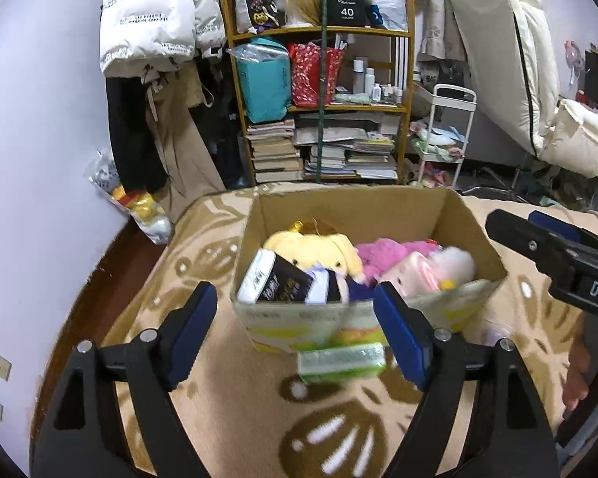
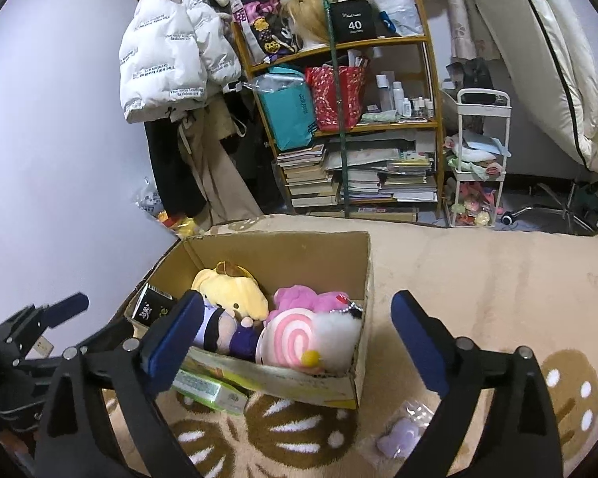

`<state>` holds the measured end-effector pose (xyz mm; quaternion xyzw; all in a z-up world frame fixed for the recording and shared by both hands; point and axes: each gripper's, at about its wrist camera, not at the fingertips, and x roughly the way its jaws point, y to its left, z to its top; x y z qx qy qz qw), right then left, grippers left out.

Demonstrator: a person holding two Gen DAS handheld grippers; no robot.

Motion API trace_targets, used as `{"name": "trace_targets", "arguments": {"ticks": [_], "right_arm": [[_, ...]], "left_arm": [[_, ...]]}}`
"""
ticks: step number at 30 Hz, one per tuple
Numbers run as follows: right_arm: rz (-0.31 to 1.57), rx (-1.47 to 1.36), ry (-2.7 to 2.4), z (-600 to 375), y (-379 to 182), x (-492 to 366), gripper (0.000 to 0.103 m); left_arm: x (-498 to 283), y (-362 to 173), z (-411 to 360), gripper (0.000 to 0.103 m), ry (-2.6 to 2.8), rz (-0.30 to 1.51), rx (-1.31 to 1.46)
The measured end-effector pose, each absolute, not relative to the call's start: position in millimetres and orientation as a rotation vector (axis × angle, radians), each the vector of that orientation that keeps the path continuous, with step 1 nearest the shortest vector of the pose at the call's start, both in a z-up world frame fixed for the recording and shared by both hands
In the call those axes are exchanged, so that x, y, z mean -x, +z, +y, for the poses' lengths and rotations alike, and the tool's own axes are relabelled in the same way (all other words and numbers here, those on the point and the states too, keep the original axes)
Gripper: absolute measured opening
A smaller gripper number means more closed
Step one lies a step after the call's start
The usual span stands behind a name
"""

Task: Organize soft objects
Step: 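Lower the black pack into the box and open the left gripper while the right gripper releases the penguin, then move the left gripper to the green tissue pack while the right gripper approaches the clear bag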

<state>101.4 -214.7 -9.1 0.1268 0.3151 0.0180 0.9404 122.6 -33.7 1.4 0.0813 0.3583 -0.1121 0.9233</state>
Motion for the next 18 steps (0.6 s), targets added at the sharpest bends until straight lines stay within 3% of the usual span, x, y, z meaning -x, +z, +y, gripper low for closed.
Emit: {"name": "trace_targets", "arguments": {"ticks": [3, 18], "right_arm": [[0.638, -0.258, 0.03, -215, -4, -93, 0.1], [0.66, -0.277, 0.006, -222, 7, -54, 0.101]], "left_arm": [[-113, 3, -32, 0.091, -0.221, 0.742, -0.173], [-82, 2, -29, 0.094, -0.218, 0.801, -0.215]]}}
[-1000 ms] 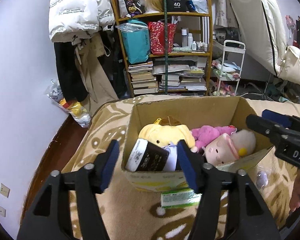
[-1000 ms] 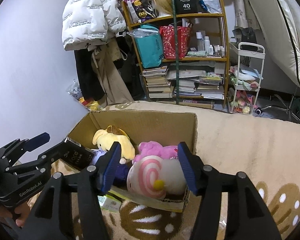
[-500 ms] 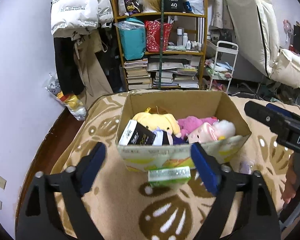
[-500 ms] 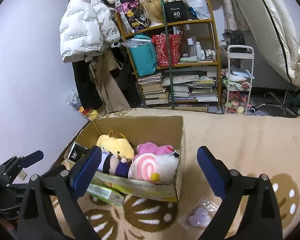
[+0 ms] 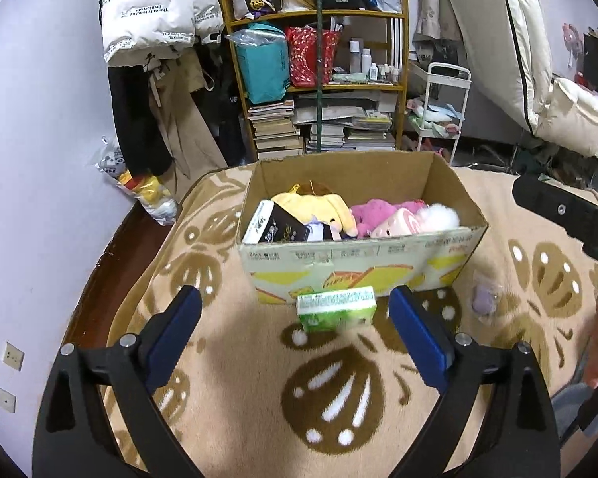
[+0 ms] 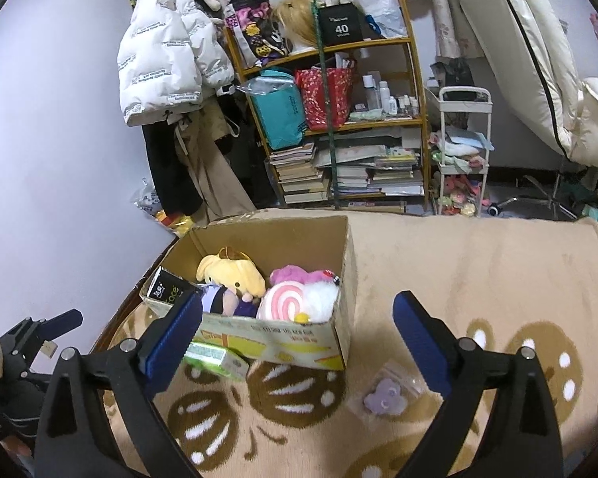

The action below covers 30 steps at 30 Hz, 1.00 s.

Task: Organize soft objects
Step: 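Move the left gripper to the green tissue pack while the right gripper approaches the clear bag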

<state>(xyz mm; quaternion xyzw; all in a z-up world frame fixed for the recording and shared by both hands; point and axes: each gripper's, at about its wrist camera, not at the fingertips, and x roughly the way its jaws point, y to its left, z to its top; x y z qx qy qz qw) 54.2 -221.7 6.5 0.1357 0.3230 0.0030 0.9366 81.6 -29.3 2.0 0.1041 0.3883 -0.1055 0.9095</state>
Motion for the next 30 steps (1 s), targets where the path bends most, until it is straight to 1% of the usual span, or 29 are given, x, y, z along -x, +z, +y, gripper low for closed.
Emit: {"name": "trace_targets", "arguments": {"ticks": [12, 30], "right_arm": [[0.725, -0.309, -0.051, -232, -4, -47, 0.101], [0.752, -0.331, -0.073, -237, -13, -51, 0.101]], "left_arm": [[-72, -8, -32, 0.094, -0.235, 0.823, -0.252], [-84, -13, -32, 0.094, -0.233, 0.828, -0.242]]}}
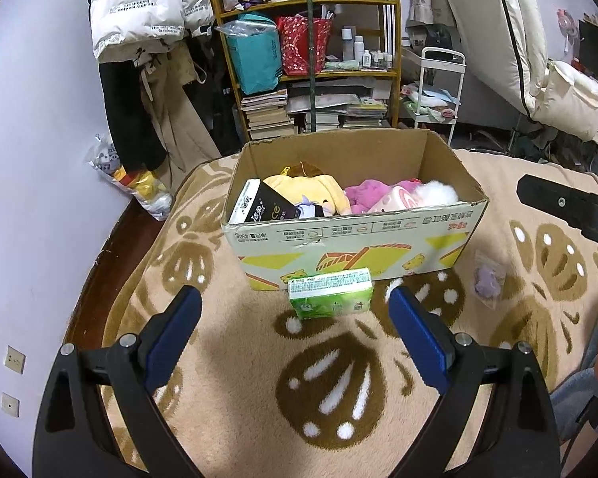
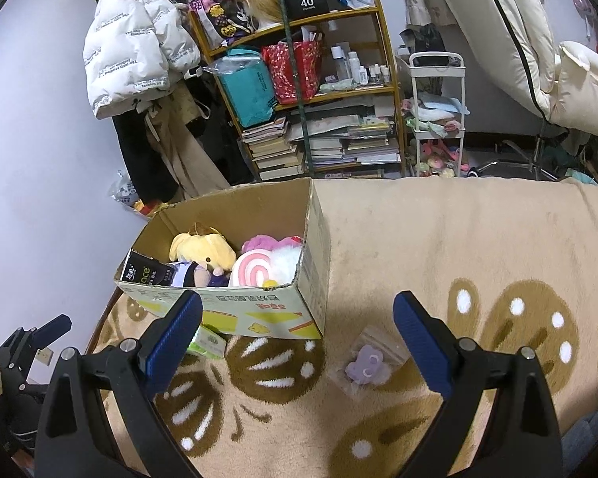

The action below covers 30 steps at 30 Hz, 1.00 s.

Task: Organize soft objects
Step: 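Move the left gripper to the green tissue pack while the right gripper approaches the clear bag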

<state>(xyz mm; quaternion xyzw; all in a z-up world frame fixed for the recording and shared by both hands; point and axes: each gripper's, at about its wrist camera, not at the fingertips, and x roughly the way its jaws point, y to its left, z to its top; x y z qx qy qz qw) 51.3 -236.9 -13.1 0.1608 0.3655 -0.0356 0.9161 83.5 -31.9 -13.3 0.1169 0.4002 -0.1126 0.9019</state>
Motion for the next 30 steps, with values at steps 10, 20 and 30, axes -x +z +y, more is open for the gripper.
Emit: {"name": "trace_targets", "arguments": {"ticks": [10, 20, 30], "right_arm": [[0.777, -0.372, -0.118, -249, -20, -57, 0.101], [0.901, -0.423, -0.201, -269, -45, -70, 0.101], [0.99, -0.477, -0.207, -278, -73, -81, 0.101]], "left_arm": [[-93, -15, -38, 0.094, -0.251, 0.82, -0.23], [-104, -38, -57, 0.094, -0.266, 0.86, -0.246], [-123, -72, -75, 0.094, -0.272, 0.915, -0.303]]}}
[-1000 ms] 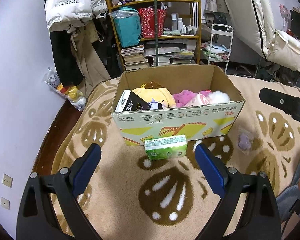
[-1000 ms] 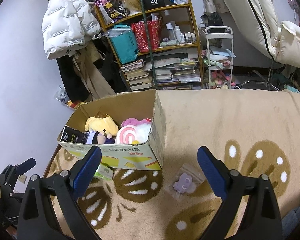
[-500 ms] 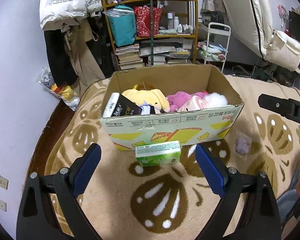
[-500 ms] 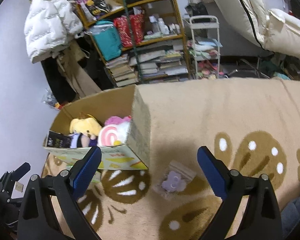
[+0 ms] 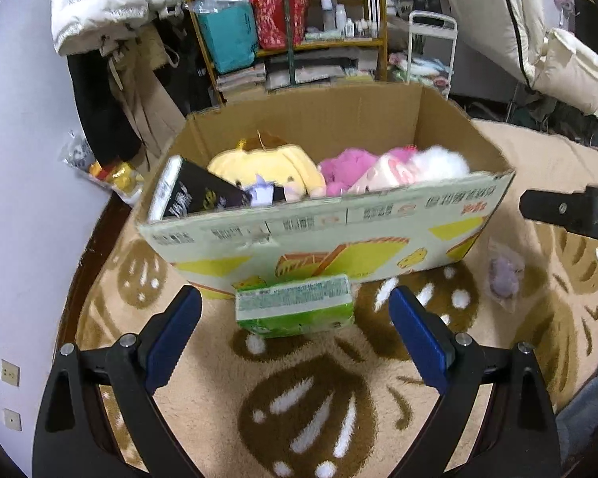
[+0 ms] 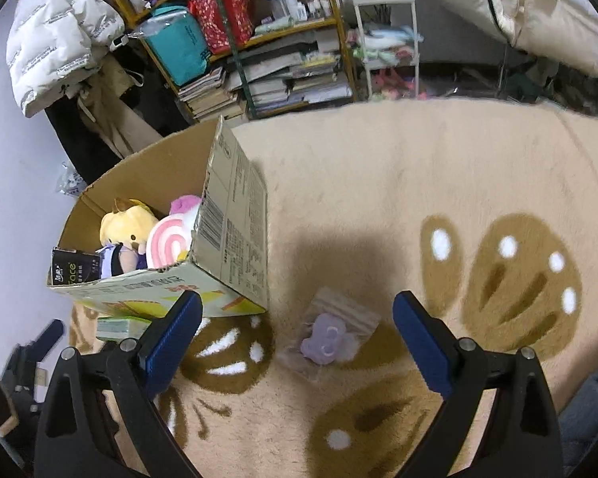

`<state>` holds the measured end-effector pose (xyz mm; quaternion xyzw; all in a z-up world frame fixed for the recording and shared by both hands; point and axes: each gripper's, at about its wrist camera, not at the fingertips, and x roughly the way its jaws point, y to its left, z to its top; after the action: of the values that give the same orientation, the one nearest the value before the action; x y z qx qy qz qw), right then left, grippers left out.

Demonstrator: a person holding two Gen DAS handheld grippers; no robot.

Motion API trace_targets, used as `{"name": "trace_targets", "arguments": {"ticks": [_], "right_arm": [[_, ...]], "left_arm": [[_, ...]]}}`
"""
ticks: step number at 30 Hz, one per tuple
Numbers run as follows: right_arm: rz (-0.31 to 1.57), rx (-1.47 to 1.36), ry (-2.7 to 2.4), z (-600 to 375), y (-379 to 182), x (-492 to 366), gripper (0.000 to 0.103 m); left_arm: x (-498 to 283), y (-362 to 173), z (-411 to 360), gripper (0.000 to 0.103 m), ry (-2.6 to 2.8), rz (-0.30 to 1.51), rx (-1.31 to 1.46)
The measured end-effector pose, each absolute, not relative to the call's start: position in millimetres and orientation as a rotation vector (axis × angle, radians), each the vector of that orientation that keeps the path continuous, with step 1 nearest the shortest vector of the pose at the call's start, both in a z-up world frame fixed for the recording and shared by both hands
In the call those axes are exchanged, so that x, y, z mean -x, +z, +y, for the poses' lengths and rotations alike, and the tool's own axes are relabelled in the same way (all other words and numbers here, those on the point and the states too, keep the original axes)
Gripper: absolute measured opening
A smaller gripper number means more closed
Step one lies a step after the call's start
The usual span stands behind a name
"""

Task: Organize soft objects
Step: 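Move the left gripper to the green tissue pack while the right gripper approaches the clear bag, then close the left gripper on the green tissue pack while the right gripper grasps the clear bag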

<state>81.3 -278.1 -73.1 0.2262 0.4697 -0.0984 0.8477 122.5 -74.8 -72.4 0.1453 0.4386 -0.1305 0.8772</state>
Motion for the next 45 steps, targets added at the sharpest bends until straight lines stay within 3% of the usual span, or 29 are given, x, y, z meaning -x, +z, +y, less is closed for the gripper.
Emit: {"name": "trace_targets", "arguments": {"ticks": [15, 18, 25, 28, 36, 40, 45], "right_arm": [[1.124, -0.549, -0.253, -286, -134, -101, 0.101], [1.155, -0.534, -0.252, -285, -142, -107, 0.091], [1.219, -0.532, -0.245, -286, -154, -116, 0.088], [1.214, -0.545, -0.244, -288, -155, -116, 0.088], [1.24, -0.476, -0.258, -286, -153, -108, 0.068], [1.24, -0.458, -0.22, -270, -150, -106, 0.049], [1.234, -0.448, -0.217, -261, -145, -100, 0.041]], "left_arm": [[-143, -115, -75, 0.094, -0.285, 1.022, -0.32], [-146, -115, -72, 0.094, -0.282, 1.023, -0.304], [-149, -118, -62, 0.075, -0.274, 1.027, -0.265], [-150, -118, -60, 0.075, -0.271, 1.03, -0.241], [-151, -119, -52, 0.074, -0.26, 1.027, -0.233], [-145, -117, -50, 0.074, -0.262, 1.026, -0.224], [-137, -113, -44, 0.074, -0.245, 1.018, -0.204]]}}
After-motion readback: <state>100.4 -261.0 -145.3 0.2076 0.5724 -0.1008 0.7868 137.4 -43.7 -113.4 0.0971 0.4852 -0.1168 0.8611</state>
